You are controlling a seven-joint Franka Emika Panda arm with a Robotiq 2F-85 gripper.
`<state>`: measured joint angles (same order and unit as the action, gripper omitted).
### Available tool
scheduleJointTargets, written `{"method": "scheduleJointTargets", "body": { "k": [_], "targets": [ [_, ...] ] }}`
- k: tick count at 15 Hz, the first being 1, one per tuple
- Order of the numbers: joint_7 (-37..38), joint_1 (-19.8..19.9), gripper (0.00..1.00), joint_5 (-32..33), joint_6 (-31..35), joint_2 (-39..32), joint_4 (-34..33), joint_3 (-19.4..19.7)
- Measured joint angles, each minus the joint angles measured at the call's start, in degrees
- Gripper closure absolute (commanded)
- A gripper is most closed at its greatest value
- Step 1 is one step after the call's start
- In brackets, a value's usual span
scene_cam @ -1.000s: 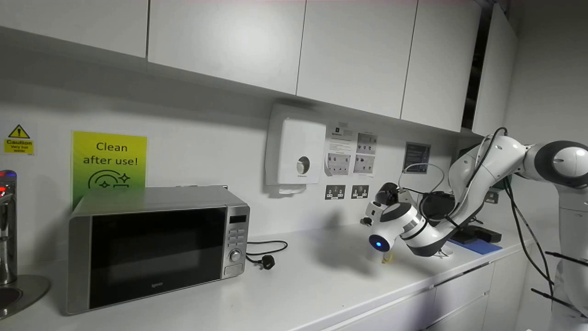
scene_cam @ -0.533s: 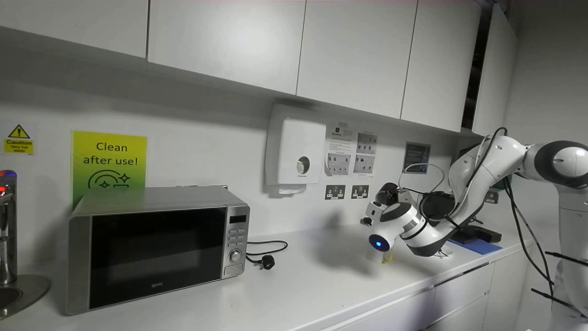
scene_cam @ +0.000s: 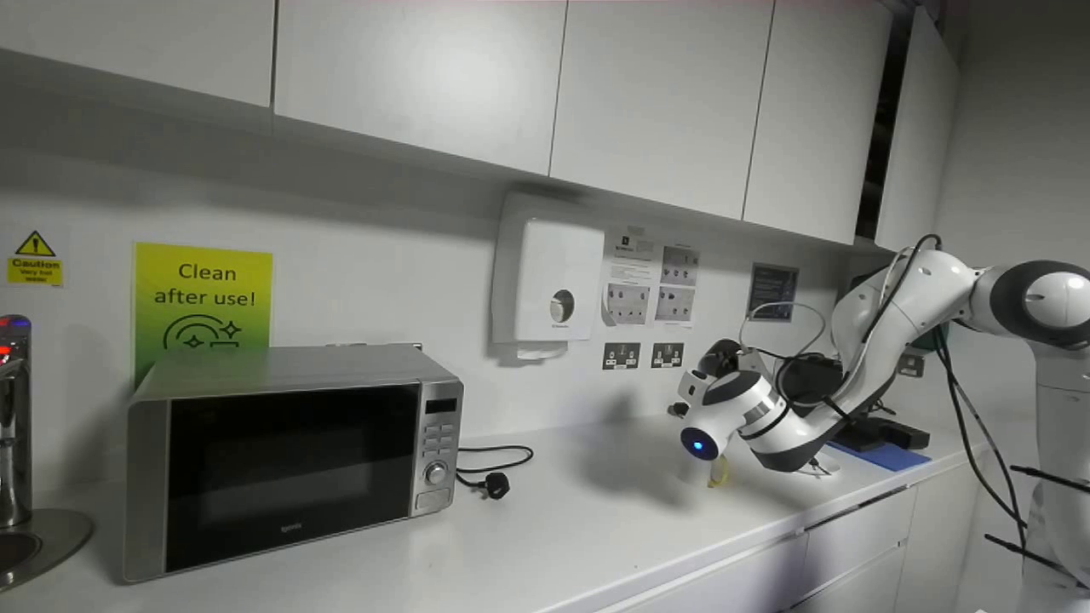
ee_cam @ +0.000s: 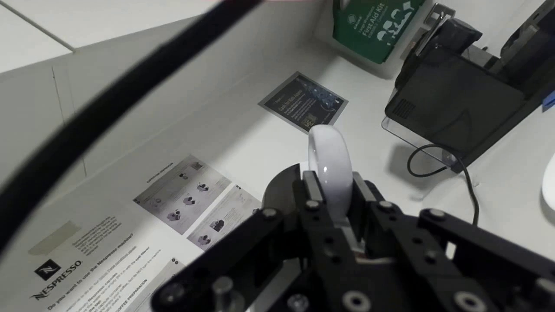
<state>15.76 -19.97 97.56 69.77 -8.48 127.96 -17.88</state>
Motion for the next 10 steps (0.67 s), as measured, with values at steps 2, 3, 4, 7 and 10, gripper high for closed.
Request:
{"method": "scheduleJointTargets", "body": {
  "k": [2,3,4,7,10],
  "targets": [
    [0.00,0.00,0.95,-1.11,0.00,0.00,-0.79,0.00],
    [0.00,0.00,0.95,-1.71,0.00,0.00,-1.26,0.00],
    [0.00,0.00,0.95,-2.33,0.00,0.00,-1.77,0.00],
    [0.00,0.01,0.95,-4.13,0.00,0.00,-3.43,0.00],
    [0.00,0.09,0.95,-6.41,0.00,0.01,-5.51,0.00]
  ]
}}
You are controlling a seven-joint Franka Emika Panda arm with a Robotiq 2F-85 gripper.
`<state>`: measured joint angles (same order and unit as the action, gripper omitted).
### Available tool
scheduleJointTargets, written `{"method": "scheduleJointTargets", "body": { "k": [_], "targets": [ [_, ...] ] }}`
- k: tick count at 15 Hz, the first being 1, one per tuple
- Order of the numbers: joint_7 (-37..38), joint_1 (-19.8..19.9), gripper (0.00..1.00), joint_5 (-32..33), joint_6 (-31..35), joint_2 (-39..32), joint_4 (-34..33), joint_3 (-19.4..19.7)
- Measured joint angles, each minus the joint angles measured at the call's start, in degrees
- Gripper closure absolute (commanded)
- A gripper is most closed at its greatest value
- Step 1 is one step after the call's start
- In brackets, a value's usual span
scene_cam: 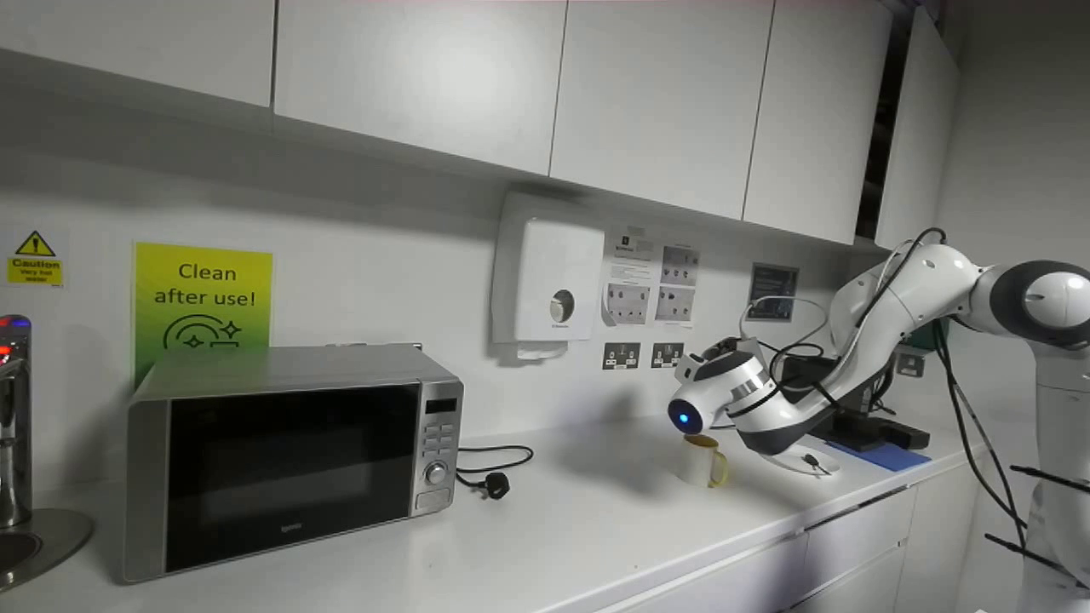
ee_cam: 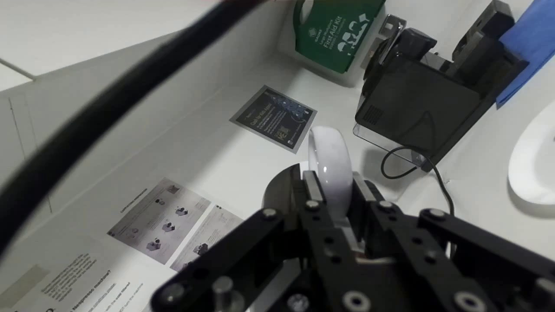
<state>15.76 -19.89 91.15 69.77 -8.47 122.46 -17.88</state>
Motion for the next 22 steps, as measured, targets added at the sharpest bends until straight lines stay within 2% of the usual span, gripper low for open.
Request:
{"method": "scheduleJointTargets", "body": {
  "k": [22],
  "targets": [
    [0.00,1.07,0.95,-15.76,0.00,0.04,-17.38,1.83]
  ]
}}
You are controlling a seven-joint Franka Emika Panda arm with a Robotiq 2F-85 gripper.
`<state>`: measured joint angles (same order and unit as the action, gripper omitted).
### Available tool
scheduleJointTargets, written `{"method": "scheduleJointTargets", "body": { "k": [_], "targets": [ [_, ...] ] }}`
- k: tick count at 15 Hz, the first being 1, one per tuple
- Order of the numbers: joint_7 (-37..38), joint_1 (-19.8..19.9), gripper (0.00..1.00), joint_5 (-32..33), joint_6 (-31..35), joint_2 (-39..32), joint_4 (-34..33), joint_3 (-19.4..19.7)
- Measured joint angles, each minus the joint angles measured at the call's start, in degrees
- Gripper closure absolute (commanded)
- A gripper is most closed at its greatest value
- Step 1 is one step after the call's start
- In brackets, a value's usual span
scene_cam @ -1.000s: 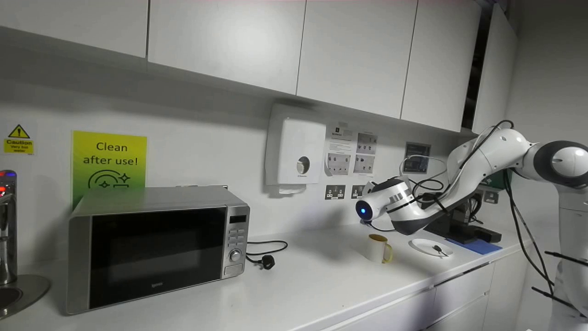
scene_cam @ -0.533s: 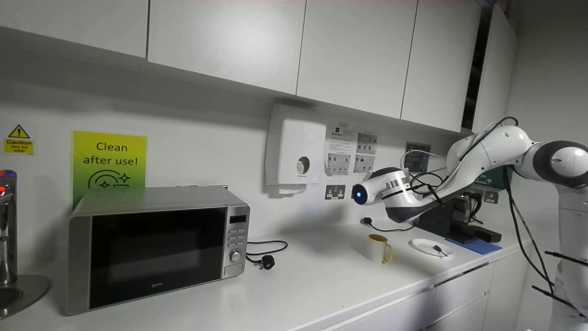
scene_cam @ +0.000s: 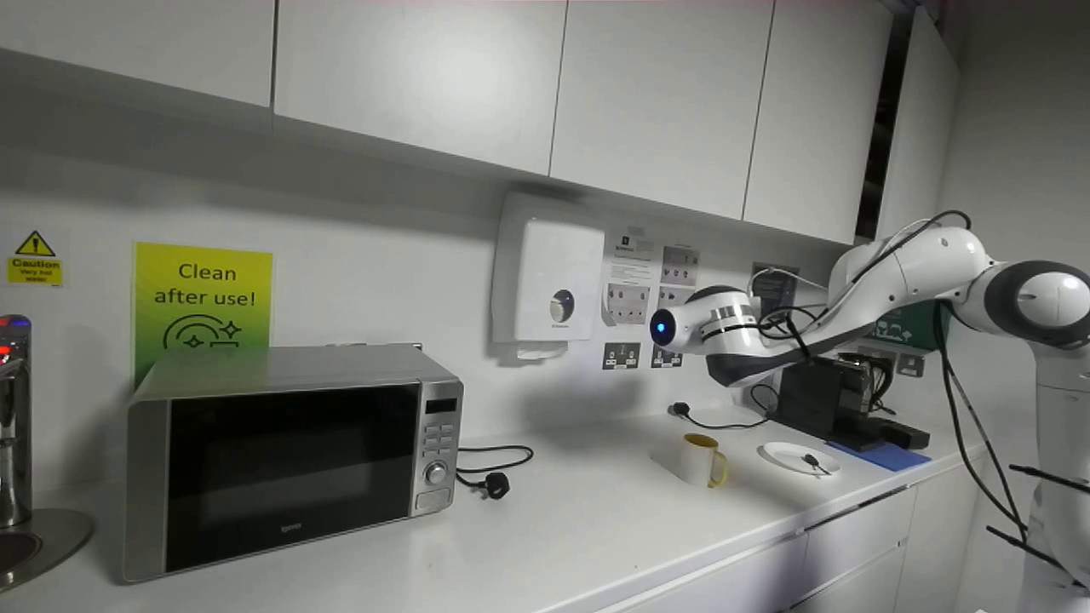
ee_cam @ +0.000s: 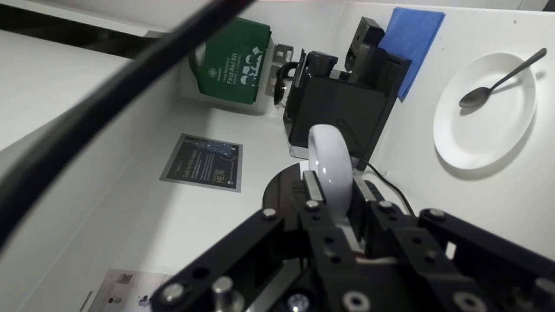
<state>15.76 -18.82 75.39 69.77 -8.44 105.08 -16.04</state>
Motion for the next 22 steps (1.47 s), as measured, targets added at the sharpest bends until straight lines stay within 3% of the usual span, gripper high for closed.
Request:
{"method": "scheduleJointTargets", "body": {
  "k": [12,22],
  "targets": [
    [0.00,2.82,0.95,-12.35,1.52,0.42,-8.02,1.89],
    [-0.08,6.89,0.95,-26.44,12.83,2.35,-10.70,5.46]
  ]
}}
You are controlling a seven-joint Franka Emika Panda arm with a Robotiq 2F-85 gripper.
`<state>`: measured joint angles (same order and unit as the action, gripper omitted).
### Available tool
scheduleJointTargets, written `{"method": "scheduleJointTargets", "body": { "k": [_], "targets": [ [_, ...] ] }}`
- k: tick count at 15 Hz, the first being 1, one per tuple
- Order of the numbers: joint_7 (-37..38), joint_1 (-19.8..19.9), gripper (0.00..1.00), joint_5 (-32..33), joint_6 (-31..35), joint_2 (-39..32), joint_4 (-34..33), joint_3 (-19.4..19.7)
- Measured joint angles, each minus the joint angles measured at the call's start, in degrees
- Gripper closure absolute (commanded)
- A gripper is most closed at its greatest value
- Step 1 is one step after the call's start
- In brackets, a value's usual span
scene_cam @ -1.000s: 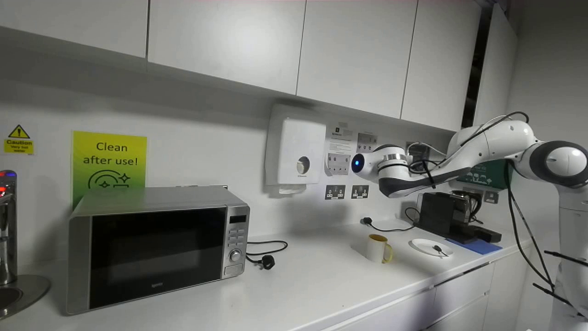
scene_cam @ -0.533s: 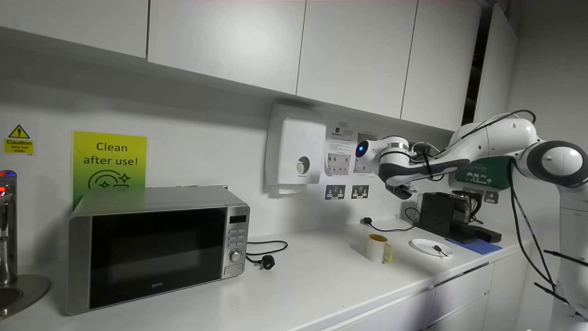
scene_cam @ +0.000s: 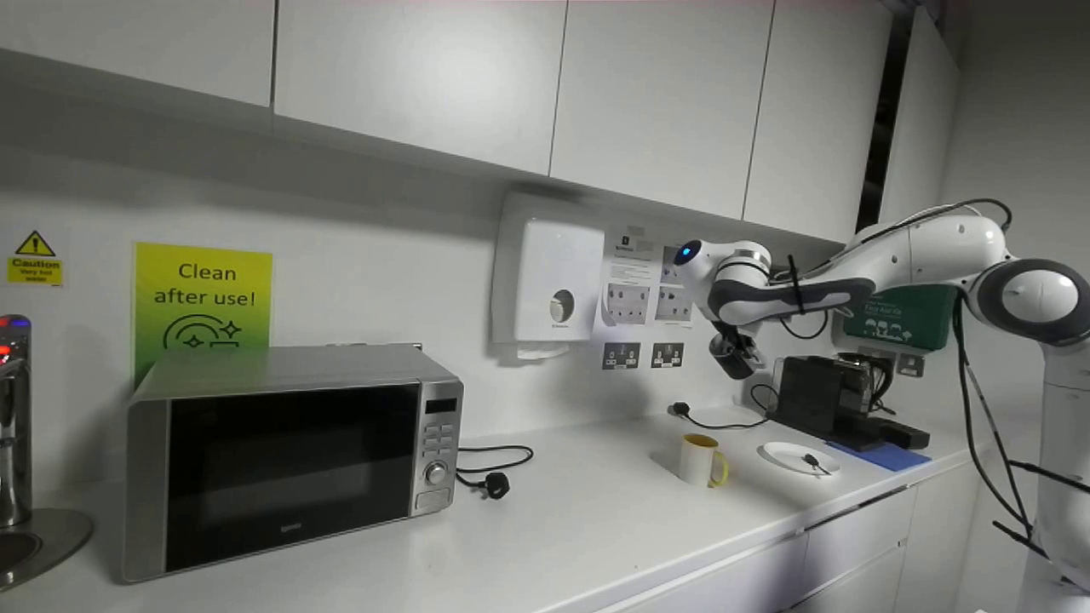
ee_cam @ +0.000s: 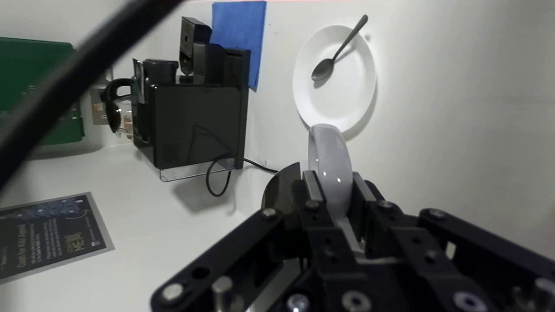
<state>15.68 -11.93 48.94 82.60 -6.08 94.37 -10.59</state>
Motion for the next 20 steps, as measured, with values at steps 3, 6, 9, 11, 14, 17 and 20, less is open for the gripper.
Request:
{"method": "scheduleJointTargets", "body": {
  "k": [3,6,9,11,14,17,20],
  "targets": [
    [-0.26,1.28,0.95,-5.15,4.08,1.47,0.00,1.39],
    [-0.75,2.75,0.95,-10.50,8.26,3.03,0.12,3.02],
    [-2.04,4.27,0.95,-16.16,13.11,4.38,0.53,4.64],
    [-3.48,5.19,0.95,-20.15,16.41,5.15,1.04,5.63],
    [-6.23,6.32,0.95,-26.17,20.47,6.31,2.72,6.87],
    [-9.43,7.17,0.95,-31.67,23.10,7.57,5.20,7.97],
    [-12.60,7.85,0.95,-36.72,25.00,8.70,8.04,9.08]
  ]
}}
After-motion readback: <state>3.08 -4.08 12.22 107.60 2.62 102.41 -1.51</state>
